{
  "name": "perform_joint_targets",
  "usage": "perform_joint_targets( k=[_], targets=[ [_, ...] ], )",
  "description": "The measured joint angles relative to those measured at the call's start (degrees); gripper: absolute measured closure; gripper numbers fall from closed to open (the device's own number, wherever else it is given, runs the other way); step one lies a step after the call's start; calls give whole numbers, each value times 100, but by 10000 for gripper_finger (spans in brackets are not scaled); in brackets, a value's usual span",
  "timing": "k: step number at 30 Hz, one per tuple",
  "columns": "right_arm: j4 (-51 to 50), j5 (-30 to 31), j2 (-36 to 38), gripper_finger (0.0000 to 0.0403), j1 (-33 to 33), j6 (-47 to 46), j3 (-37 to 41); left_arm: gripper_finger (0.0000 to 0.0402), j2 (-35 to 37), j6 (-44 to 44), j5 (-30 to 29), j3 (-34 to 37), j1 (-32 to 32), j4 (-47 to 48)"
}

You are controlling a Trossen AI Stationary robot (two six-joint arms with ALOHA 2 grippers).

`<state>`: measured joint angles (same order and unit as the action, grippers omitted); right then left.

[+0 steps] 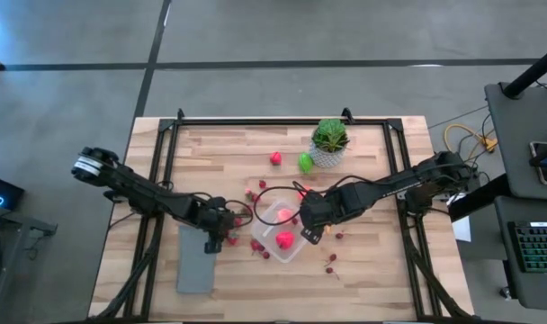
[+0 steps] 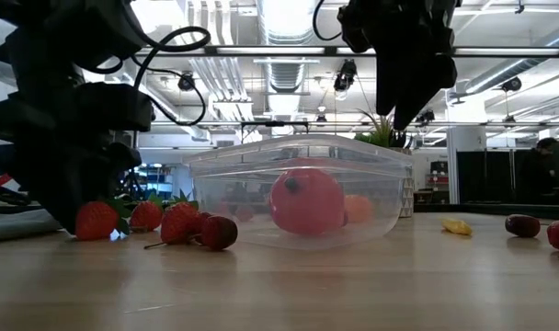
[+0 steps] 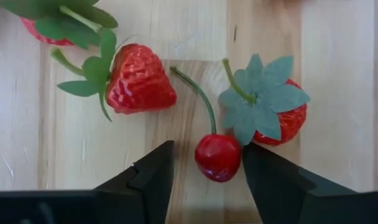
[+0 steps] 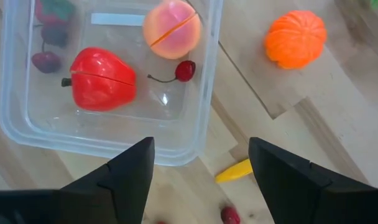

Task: Pick and placing Produce into tupperware
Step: Put the red cherry into the transparent bin

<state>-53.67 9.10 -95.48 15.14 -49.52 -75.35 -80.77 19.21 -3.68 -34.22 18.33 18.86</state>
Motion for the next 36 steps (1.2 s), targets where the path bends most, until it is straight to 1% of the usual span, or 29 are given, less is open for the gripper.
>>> perform_joint_targets(
  k=[8, 13, 17, 24, 29, 34, 36],
  targets=[
    [-17, 0, 2, 154, 2, 0, 36, 257, -33, 14, -42, -15, 48, -31],
    [-15, 0, 4, 151, 0, 0, 37, 277, -19, 14, 24, -15, 52, -62],
    [-15, 0, 12, 154, 1, 0, 37, 288, -9, 13, 99, -100, 54, 94],
    [-15, 44, 101, 156, 2, 14, 37, 306, 2, -32, 17, -560, 54, 872],
    [-17, 174, 264, 158, 0, 50, 37, 309, 19, -49, -101, -781, 54, 1130],
    [-95, 389, 518, 156, 26, 33, 39, 309, 39, -45, -161, -1103, 54, 1458],
    [-234, 539, 641, 157, 54, -33, 39, 309, 88, -52, -286, -1272, 54, 1522]
  ],
)
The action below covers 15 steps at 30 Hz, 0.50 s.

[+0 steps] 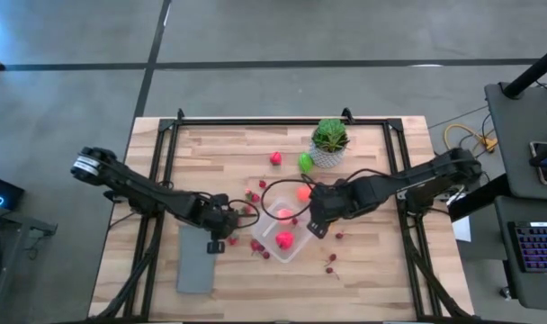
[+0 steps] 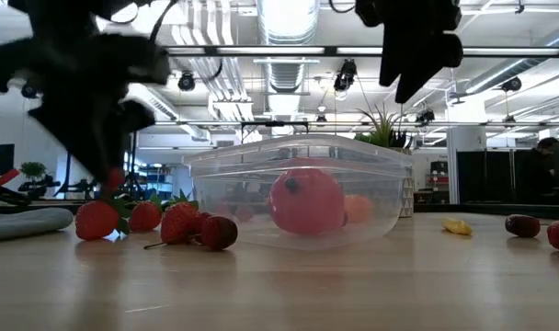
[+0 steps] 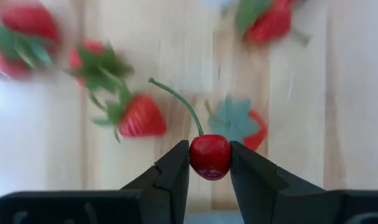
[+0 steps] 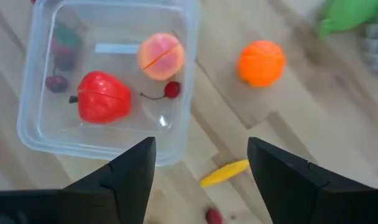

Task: Pick and placing Produce into tupperware
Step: Put the red cherry into the transparent bin

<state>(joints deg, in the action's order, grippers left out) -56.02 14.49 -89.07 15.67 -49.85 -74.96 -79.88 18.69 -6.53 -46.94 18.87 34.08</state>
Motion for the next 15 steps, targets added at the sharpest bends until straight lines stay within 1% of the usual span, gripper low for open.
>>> perform_joint_targets(
  k=[3, 7, 12, 15],
  targets=[
    [-225, 235, 210, 160, 37, -131, 0, 309, 95, -125, -294, -313, -2, -15],
    [-473, 403, 469, 160, 123, -316, 16, 309, 145, -576, -803, -813, -17, -218],
    [-752, 581, 710, 160, 297, -573, 40, 309, 42, -1301, -830, -1175, -52, -1152],
    [-1020, 692, 819, 157, 445, -794, 42, 309, -181, -1314, -661, -1202, -109, -1537]
  ],
)
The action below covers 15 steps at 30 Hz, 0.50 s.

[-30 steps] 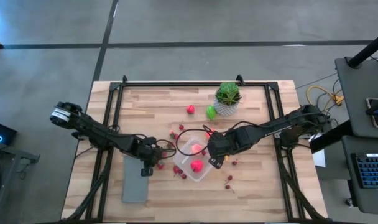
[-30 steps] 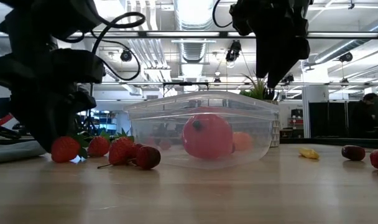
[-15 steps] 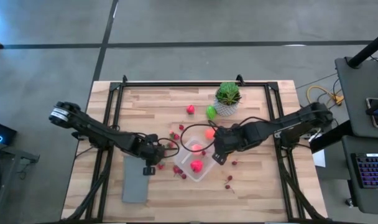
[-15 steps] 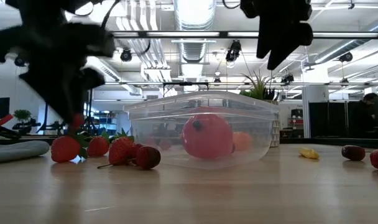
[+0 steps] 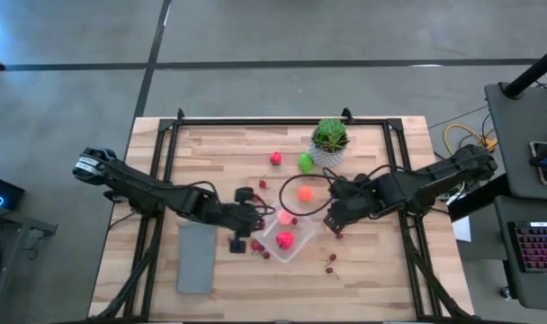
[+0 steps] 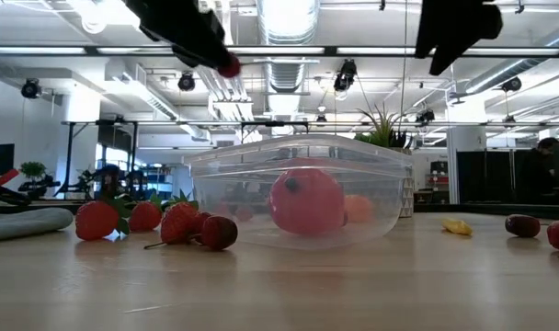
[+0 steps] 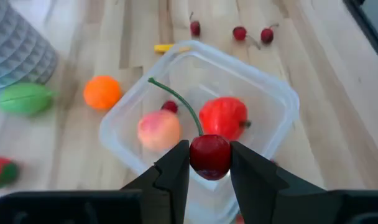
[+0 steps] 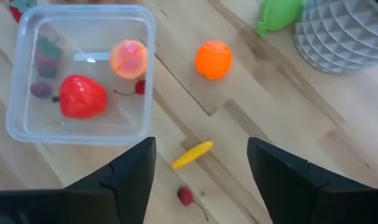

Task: Pick and placing Produce into tupperware
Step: Put the red cherry into the transparent bin

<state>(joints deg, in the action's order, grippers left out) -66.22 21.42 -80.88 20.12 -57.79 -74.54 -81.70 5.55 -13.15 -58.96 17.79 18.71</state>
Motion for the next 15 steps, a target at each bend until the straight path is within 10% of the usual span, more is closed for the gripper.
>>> perform_joint_targets(
  k=[15],
  targets=[
    [-557, 91, 21, 142, 1047, -1173, 110, 276, -1374, 1515, 560, -531, -100, -12]
  ],
)
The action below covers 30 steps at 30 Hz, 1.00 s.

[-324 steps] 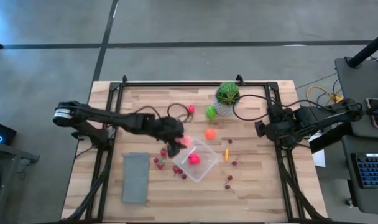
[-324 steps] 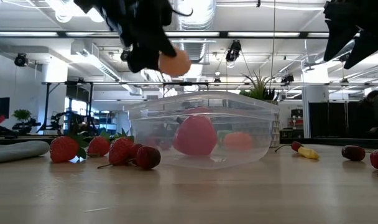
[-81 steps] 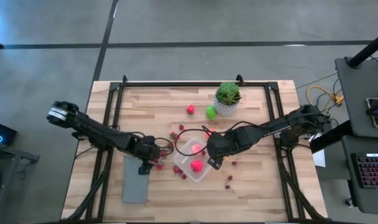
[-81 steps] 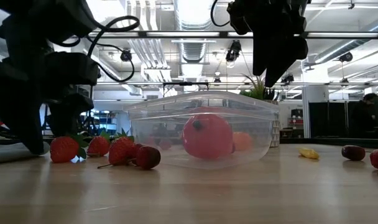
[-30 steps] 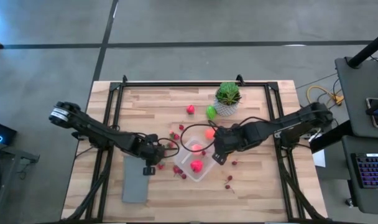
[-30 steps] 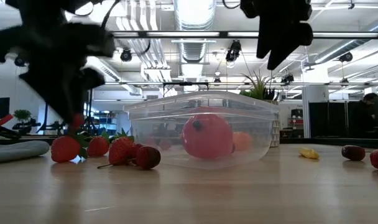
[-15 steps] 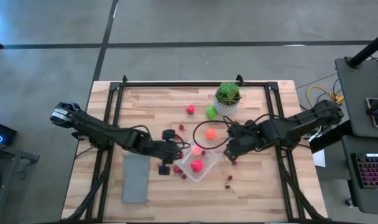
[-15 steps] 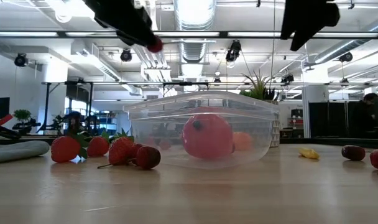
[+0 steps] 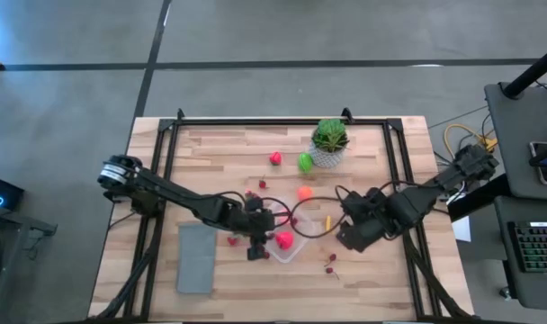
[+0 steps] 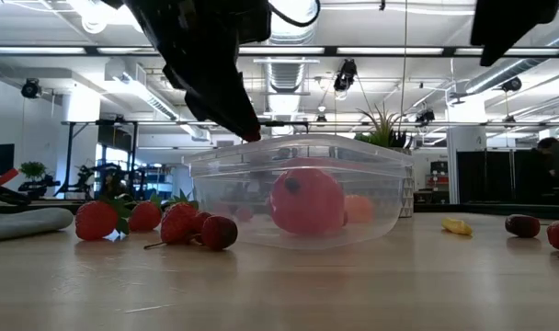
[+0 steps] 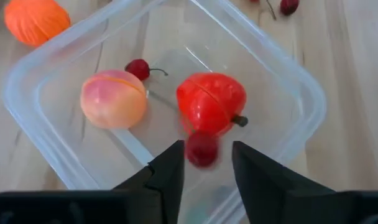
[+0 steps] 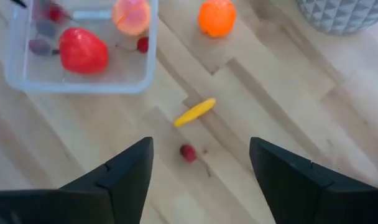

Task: Pick and placing Produce into tupperware
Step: Put the red cherry into the transparent bin

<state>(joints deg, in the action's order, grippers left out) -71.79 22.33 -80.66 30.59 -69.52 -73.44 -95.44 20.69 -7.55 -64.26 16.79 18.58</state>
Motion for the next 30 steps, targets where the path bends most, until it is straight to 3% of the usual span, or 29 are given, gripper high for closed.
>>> perform_joint_targets(
  k=[11, 22, 30],
  targets=[
    [77, -329, -38, 102, 568, -190, 702, 165, 792, 522, -43, -20, 3, 101],
    [1178, -493, -15, 121, 728, -264, 1572, 178, 1716, 1092, -482, 279, -74, 2210],
    [1633, -518, -91, 122, 688, 114, 1939, 178, 2018, 1206, -474, 679, -265, 2396]
  ],
)
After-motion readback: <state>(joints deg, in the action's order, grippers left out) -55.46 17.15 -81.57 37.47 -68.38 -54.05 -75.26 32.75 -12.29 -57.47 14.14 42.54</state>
